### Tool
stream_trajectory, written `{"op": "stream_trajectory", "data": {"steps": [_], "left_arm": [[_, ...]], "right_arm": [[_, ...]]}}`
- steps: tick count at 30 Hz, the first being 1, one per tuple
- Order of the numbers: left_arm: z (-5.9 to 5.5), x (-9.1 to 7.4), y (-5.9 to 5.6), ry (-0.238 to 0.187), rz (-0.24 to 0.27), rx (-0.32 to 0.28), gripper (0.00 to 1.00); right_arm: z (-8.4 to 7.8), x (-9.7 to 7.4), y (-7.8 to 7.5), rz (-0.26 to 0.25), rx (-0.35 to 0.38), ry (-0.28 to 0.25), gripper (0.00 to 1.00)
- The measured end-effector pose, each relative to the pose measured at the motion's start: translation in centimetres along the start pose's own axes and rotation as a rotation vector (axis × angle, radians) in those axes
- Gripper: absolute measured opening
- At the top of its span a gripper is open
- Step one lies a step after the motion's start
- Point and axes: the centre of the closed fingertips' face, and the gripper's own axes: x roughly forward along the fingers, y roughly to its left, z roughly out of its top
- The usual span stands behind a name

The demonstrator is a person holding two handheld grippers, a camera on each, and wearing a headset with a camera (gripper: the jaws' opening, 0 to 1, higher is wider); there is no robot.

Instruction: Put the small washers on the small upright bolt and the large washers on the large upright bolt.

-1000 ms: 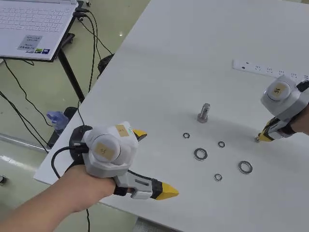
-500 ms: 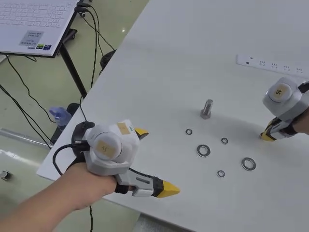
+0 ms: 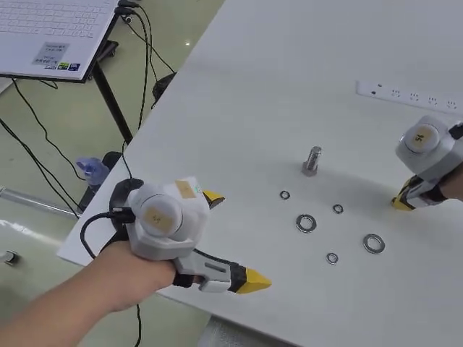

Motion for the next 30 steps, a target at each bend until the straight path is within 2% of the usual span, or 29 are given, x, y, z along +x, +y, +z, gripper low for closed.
{"op": "stream_trajectory", "data": {"steps": [6, 11, 17, 21, 27, 30], "left_arm": [[-0.1, -0.1, -0.1, 0.006, 0.000, 0.003, 0.94], [-0.2, -0.2, -0.2, 0.004, 0.002, 0.003, 0.94], [0.0, -0.4, -0.3, -0.002, 0.004, 0.006, 0.94], [0.3, -0.6, -0.5, -0.009, 0.004, 0.011, 0.94], [0.6, -1.1, -0.6, -0.014, 0.007, 0.019, 0.93], [0.7, -1.4, -0.5, -0.016, 0.010, 0.021, 0.93]], "right_arm": [[0.0, 0.0, 0.1, 0.012, 0.026, -0.009, 0.14], [0.1, -0.1, -0.3, -0.008, 0.009, -0.020, 0.21], [0.3, -0.9, -0.5, 0.000, 0.014, -0.022, 0.22], [0.4, -2.0, -0.3, 0.006, -0.004, -0.020, 0.24], [1.9, -4.2, -0.6, -0.014, -0.021, -0.051, 0.26], [2.5, -4.8, -0.6, -0.018, -0.029, -0.059, 0.28]]}}
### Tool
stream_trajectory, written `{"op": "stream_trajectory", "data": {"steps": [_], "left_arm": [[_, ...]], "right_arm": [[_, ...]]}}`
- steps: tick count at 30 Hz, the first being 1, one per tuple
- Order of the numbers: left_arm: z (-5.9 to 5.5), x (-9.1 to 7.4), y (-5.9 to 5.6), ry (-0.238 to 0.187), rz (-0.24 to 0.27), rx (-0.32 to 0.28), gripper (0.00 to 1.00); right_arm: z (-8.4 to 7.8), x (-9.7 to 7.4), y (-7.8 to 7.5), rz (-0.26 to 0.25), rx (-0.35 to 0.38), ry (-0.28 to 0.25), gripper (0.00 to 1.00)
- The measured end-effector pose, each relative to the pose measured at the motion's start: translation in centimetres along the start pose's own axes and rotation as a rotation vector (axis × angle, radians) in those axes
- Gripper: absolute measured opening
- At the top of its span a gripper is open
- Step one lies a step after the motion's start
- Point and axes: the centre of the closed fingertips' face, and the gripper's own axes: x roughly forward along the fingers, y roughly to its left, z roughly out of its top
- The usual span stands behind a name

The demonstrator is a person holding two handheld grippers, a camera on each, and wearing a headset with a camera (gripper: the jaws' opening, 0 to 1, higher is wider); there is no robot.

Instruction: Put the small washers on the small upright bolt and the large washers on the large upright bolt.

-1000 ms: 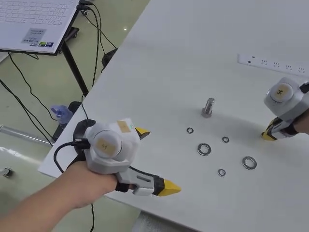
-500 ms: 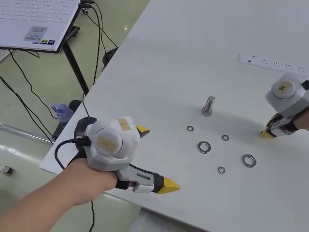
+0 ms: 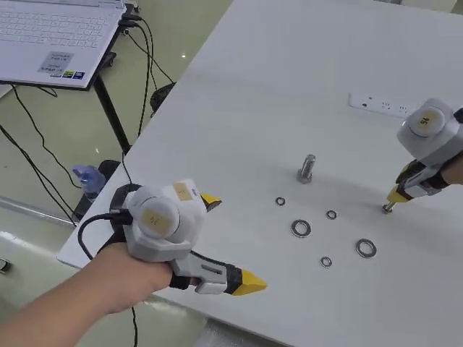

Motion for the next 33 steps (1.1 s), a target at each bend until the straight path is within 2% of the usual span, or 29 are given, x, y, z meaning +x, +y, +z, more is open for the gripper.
{"op": "stream_trajectory", "data": {"steps": [7, 21, 26, 33], "left_arm": [[0.3, -0.4, -0.3, -0.006, -0.004, -0.011, 0.93], [0.3, -0.8, -0.1, -0.005, -0.007, 0.020, 0.93], [0.2, -0.7, -0.3, -0.008, -0.020, 0.019, 0.93], [0.3, -0.5, -0.3, 0.000, -0.036, 0.035, 0.92]], "right_arm": [[1.7, -0.4, 0.8, 0.004, -0.038, -0.015, 0.30], [4.6, 0.0, 3.1, 0.028, -0.136, -0.048, 0.32], [5.5, 0.4, 3.5, 0.021, -0.159, -0.057, 0.32], [6.1, 1.6, 5.1, 0.053, -0.204, -0.051, 0.32]]}}
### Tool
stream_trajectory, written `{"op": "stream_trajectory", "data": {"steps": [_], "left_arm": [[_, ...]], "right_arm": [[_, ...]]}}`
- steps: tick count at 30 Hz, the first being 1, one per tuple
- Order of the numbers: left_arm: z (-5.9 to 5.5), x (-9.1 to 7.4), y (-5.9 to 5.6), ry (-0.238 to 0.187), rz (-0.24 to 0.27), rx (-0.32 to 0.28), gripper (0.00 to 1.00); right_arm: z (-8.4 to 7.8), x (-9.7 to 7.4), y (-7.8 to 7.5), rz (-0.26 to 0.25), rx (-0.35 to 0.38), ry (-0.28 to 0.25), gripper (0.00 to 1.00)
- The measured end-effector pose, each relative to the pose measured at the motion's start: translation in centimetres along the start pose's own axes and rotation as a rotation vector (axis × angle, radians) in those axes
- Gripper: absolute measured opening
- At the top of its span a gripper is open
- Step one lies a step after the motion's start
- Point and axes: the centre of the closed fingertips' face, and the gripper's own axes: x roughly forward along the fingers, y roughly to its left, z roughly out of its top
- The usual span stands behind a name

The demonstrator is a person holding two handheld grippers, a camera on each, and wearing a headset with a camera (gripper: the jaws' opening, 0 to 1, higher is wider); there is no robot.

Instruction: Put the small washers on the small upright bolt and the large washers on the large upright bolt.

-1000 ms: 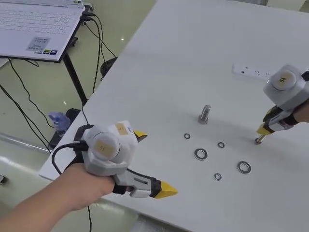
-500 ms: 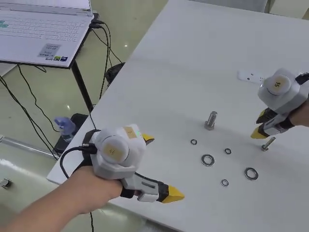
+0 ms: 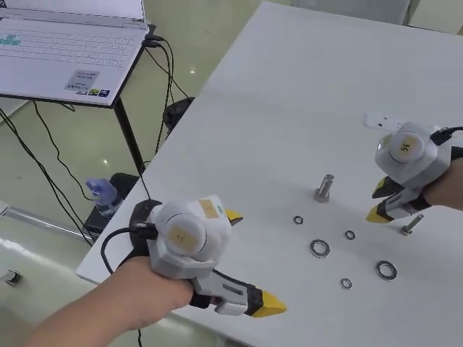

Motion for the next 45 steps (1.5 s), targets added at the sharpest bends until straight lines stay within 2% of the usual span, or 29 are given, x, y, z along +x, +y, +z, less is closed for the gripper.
{"op": "stream_trajectory", "data": {"steps": [8, 14, 19, 26, 31, 36, 45], "left_arm": [[0.0, -0.4, 0.5, -0.002, 0.004, -0.004, 0.92], [0.6, -0.6, 0.7, -0.040, 0.001, -0.035, 0.94], [0.1, -0.5, 0.6, -0.013, 0.003, -0.012, 0.94], [-0.2, -0.4, 0.4, -0.006, -0.001, -0.016, 0.94], [-0.5, -0.5, 0.6, 0.005, 0.007, -0.029, 0.94], [-0.5, -0.9, 0.8, -0.004, 0.015, -0.023, 0.94], [-0.9, -1.0, 0.7, 0.000, 0.012, -0.030, 0.93]], "right_arm": [[0.0, 1.4, 1.3, 0.032, -0.021, 0.015, 0.32], [0.0, 2.2, 1.8, 0.047, -0.026, -0.001, 0.32], [-0.3, 3.2, 2.3, 0.058, -0.023, 0.007, 0.31], [-0.2, 4.4, 2.4, 0.054, -0.033, 0.020, 0.30], [0.1, 4.7, 2.3, 0.043, -0.027, 0.013, 0.30], [-0.1, 5.0, 2.3, 0.042, -0.032, 0.027, 0.30], [-0.1, 5.1, 2.5, 0.044, -0.010, 0.029, 0.27]]}}
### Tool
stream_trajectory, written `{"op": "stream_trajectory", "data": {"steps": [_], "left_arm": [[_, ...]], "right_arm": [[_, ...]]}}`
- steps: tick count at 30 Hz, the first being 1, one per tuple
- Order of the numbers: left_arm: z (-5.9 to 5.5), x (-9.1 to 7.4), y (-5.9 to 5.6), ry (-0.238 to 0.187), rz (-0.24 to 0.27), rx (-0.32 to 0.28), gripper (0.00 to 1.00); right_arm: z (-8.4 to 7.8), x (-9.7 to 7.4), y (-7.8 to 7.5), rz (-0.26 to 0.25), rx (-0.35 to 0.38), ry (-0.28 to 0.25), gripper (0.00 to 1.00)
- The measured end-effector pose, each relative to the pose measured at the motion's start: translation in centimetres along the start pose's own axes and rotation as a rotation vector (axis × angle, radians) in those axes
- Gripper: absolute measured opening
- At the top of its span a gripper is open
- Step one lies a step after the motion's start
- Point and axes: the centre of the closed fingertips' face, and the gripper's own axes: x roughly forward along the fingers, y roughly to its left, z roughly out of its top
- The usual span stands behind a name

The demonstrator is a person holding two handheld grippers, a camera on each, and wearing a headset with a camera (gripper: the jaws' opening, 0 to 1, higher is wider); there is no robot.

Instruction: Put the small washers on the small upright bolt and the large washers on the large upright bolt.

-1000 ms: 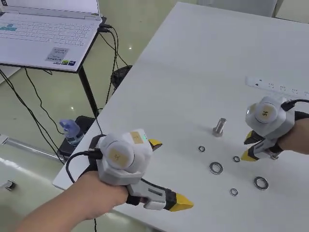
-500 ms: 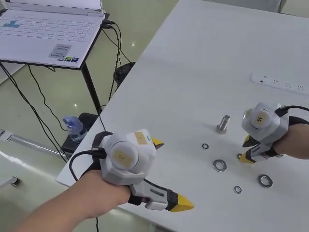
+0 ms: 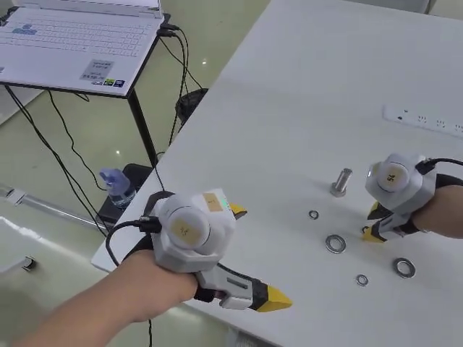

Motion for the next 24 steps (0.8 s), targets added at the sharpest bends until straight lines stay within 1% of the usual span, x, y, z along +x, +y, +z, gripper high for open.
{"op": "stream_trajectory", "data": {"steps": [1, 4, 6, 9, 12, 18, 21, 24], "left_arm": [[-0.03, -0.01, 0.00, 0.001, 0.000, 0.000, 0.93], [0.02, 0.02, -0.01, -0.002, 0.000, -0.002, 0.92], [0.09, 0.03, -0.02, -0.003, -0.001, 0.000, 0.92], [0.14, 0.02, -0.05, -0.006, -0.002, -0.003, 0.91], [0.07, 0.01, -0.17, -0.004, -0.004, -0.002, 0.91], [0.19, -0.05, -0.29, -0.010, -0.001, -0.007, 0.90], [0.20, -0.08, -0.34, -0.006, -0.001, -0.002, 0.89], [0.31, -0.18, -0.37, -0.010, 0.001, -0.002, 0.89]], "right_arm": [[-0.06, 0.03, 0.18, 0.012, 0.010, 0.001, 0.26], [-0.06, 0.02, 0.14, 0.008, 0.013, 0.003, 0.25], [-0.09, 0.03, 0.17, 0.007, 0.029, 0.007, 0.25], [-0.11, 0.04, 0.25, 0.008, 0.028, 0.013, 0.23], [-0.32, 0.04, 0.15, -0.001, 0.042, 0.023, 0.17], [-0.30, 0.12, 0.33, -0.009, 0.047, 0.035, 0.16], [-0.22, 0.12, 0.44, -0.020, 0.040, 0.043, 0.14], [-0.24, 0.09, 0.40, -0.023, 0.056, 0.046, 0.14]]}}
